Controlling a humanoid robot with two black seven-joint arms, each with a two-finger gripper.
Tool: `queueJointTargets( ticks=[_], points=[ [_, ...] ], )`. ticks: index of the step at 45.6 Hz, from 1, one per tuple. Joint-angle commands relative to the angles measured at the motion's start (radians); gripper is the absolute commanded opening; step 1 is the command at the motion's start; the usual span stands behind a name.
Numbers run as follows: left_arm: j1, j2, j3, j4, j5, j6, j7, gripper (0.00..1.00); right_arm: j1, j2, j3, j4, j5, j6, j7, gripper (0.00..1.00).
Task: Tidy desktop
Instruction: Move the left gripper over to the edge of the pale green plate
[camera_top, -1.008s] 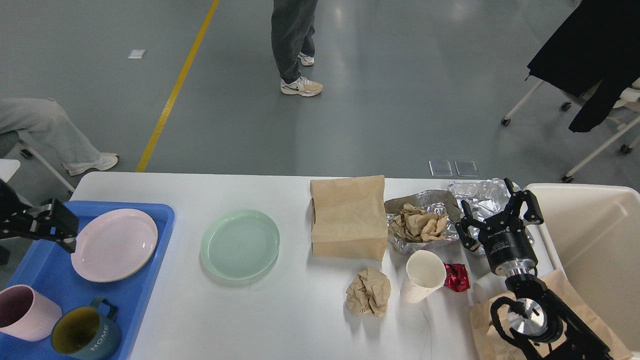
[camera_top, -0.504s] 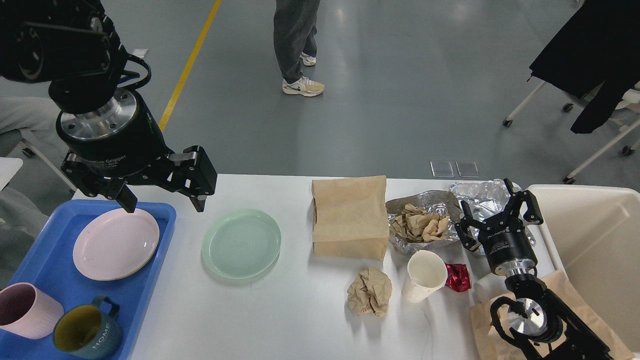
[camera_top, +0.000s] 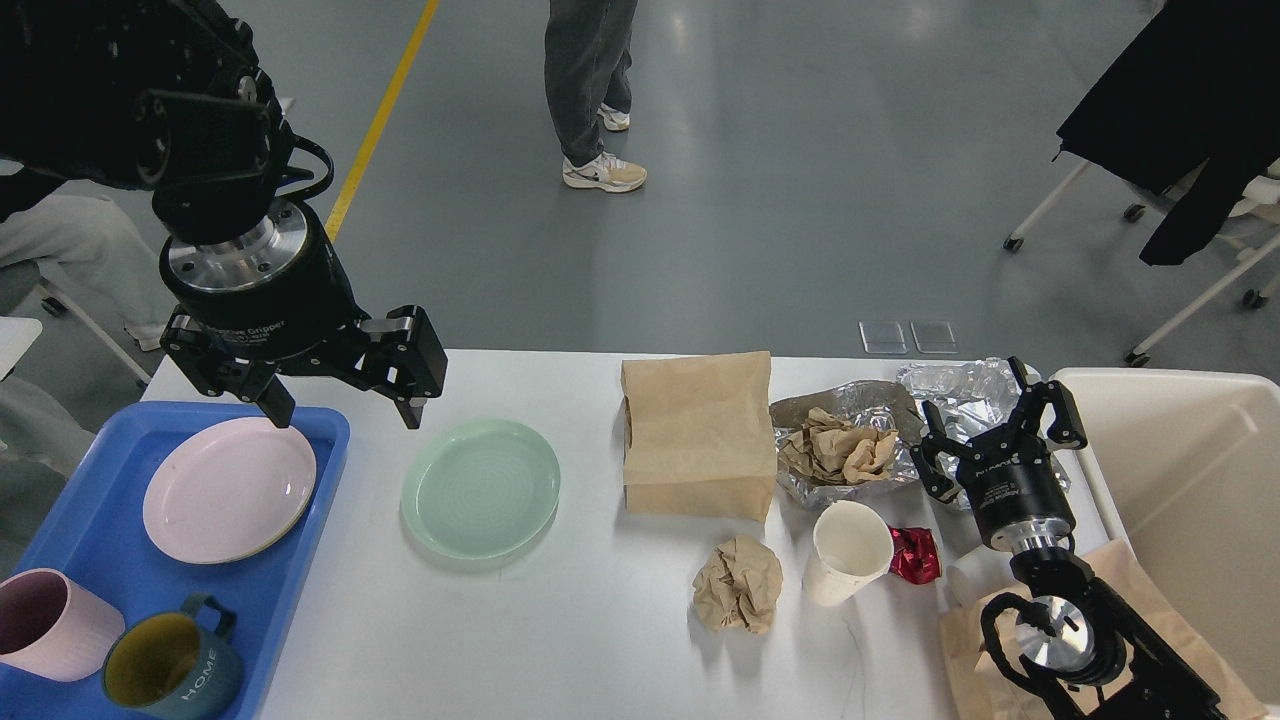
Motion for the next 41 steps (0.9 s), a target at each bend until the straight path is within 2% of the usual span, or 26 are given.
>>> queueJointTargets(
  ticks=[1,6,12,15,21,25,31,35,41],
  points=[
    [0.023,0.007,0.005,0.021,-0.002,0.0,0.002,0.93,0.0,0.0,0.0,-0.001,0.0,0.0,0.0,1.0],
    [0.089,0.032,0.01,0.073,-0.004,0.0,0.005,0.93,0.0,0.0,0.0,0.001,0.0,0.0,0.0,1.0],
    [0.255,0.095,0.004,0.162,-0.024,0.005,0.006,0.93,0.0,0.0,0.0,0.001,0.0,0.0,0.0,1.0],
    [0.326,0.113,0.002,0.199,-0.073,0.022,0.02,0.93,0.0,0.0,0.0,0.001,0.0,0.0,0.0,1.0],
    [0.415,0.141,0.002,0.216,-0.252,0.088,0.077,0.93,0.0,0.0,0.0,0.001,0.0,0.0,0.0,1.0],
    [0.49,0.184,-0.008,0.222,-0.43,0.14,0.098,0.93,0.0,0.0,0.0,0.001,0.0,0.0,0.0,1.0],
    [0.643,0.216,-0.125,0.236,-0.536,0.275,0.092,0.94,0.0,0.0,0.0,0.001,0.0,0.0,0.0,1.0],
    [0.692,0.219,-0.142,0.234,-0.498,0.325,0.103,0.95,0.0,0.0,0.0,0.001,0.0,0.0,0.0,1.0],
    [0.77,0.253,-0.15,0.243,-0.457,0.368,0.083,0.95,0.0,0.0,0.0,0.001,0.0,0.0,0.0,1.0]
  ],
)
